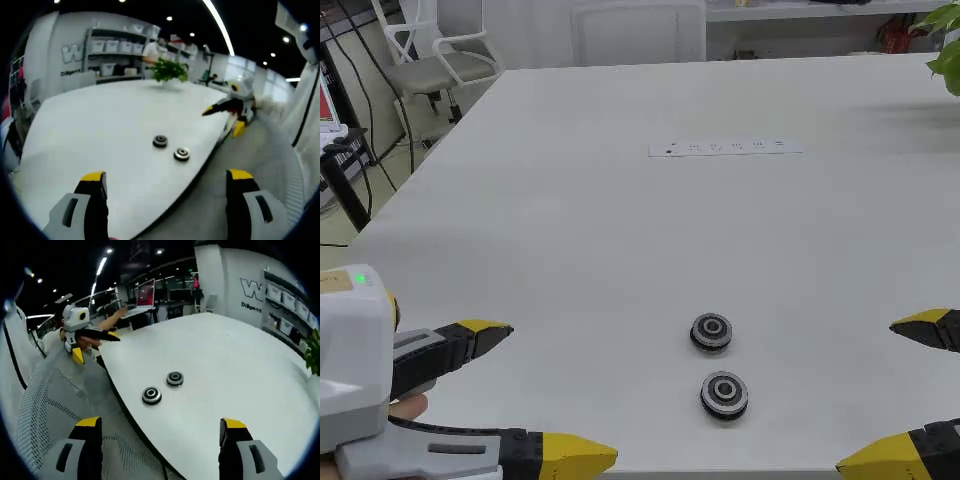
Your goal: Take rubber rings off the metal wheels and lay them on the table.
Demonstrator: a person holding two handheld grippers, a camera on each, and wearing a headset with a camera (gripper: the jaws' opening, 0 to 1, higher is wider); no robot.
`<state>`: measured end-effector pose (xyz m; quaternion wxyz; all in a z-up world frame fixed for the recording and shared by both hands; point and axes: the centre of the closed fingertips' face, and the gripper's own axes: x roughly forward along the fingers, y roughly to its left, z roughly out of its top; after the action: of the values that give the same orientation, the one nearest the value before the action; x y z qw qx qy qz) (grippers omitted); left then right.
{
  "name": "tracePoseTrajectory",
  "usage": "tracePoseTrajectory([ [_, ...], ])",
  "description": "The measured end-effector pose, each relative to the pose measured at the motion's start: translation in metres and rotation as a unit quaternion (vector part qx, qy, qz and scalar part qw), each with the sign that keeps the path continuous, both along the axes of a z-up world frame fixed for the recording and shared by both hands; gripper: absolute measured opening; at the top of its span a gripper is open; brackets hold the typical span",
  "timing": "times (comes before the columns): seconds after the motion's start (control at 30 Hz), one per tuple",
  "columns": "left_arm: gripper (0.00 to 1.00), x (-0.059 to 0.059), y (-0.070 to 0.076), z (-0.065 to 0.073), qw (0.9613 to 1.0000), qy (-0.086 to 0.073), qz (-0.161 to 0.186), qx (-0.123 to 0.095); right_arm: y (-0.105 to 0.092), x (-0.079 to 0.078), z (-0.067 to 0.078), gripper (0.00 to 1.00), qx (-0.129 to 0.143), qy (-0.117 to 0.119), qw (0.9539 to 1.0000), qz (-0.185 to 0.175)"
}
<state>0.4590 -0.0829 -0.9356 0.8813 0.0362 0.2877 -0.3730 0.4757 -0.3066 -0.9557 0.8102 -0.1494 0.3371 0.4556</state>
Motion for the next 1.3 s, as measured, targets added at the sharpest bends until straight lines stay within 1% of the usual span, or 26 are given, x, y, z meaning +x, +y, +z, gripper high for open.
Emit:
tracePoseTrajectory([
  [0.07, 1.00, 0.0000, 0.0013, -0.0010, 1.0000, 0.001, 0.002, 0.004, 0.0007, -0.0009, -0.0005, 0.93, -0.001, 0.002, 1.0000, 0.003],
  [0.2, 1.00, -0.0001, 0.0020, -0.0011, 1.0000, 0.003, 0.006, 0.001, 0.0007, -0.0020, -0.0016, 0.93, -0.004, 0.002, 1.0000, 0.006],
  [0.27, 1.00, -0.0005, 0.0036, -0.0027, 0.9999, 0.008, 0.008, 0.004, 0.0011, -0.0007, 0.0002, 0.93, 0.000, 0.000, 1.0000, 0.003],
  [0.37, 1.00, 0.0008, 0.0050, -0.0020, 0.9999, 0.003, 0.012, 0.006, 0.0010, 0.0000, 0.0009, 0.93, 0.003, 0.000, 1.0000, 0.000],
  [0.43, 1.00, 0.0003, 0.0039, -0.0019, 0.9999, 0.004, 0.010, 0.003, 0.0006, -0.0010, -0.0004, 0.93, -0.001, 0.001, 1.0000, 0.001],
  [0.53, 1.00, -0.0009, 0.0025, -0.0032, 1.0000, 0.007, 0.003, 0.005, -0.0002, -0.0010, -0.0009, 0.93, -0.004, 0.000, 1.0000, 0.001],
  [0.67, 1.00, -0.0013, 0.0018, -0.0029, 1.0000, 0.007, 0.002, 0.003, -0.0007, -0.0005, -0.0006, 0.93, -0.002, 0.001, 1.0000, -0.003],
  [0.8, 1.00, -0.0008, 0.0017, -0.0021, 1.0000, 0.006, 0.004, -0.001, -0.0009, -0.0023, -0.0028, 0.92, -0.009, 0.004, 0.9999, 0.002],
  [0.9, 1.00, -0.0008, 0.0017, -0.0017, 1.0000, 0.006, 0.004, -0.003, -0.0009, -0.0022, -0.0029, 0.92, -0.009, 0.004, 0.9999, 0.001],
  [0.97, 1.00, -0.0021, 0.0018, -0.0028, 0.9999, 0.010, 0.000, -0.001, -0.0010, -0.0019, -0.0028, 0.92, -0.009, 0.004, 0.9999, 0.000],
  [1.0, 1.00, -0.0027, 0.0022, -0.0039, 0.9999, 0.012, -0.003, 0.004, -0.0009, -0.0020, -0.0028, 0.92, -0.010, 0.004, 0.9999, 0.000],
  [1.07, 1.00, -0.0031, 0.0013, -0.0042, 0.9999, 0.011, -0.006, 0.007, -0.0009, -0.0023, -0.0029, 0.92, -0.011, 0.004, 0.9999, 0.001],
  [1.17, 1.00, -0.0032, -0.0009, -0.0027, 0.9999, 0.010, -0.009, -0.001, -0.0010, -0.0017, -0.0020, 0.91, -0.009, 0.002, 1.0000, -0.001],
  [1.3, 1.00, -0.0019, 0.0007, -0.0028, 1.0000, 0.008, -0.003, 0.001, -0.0005, -0.0021, -0.0016, 0.91, -0.009, 0.001, 1.0000, 0.001],
])
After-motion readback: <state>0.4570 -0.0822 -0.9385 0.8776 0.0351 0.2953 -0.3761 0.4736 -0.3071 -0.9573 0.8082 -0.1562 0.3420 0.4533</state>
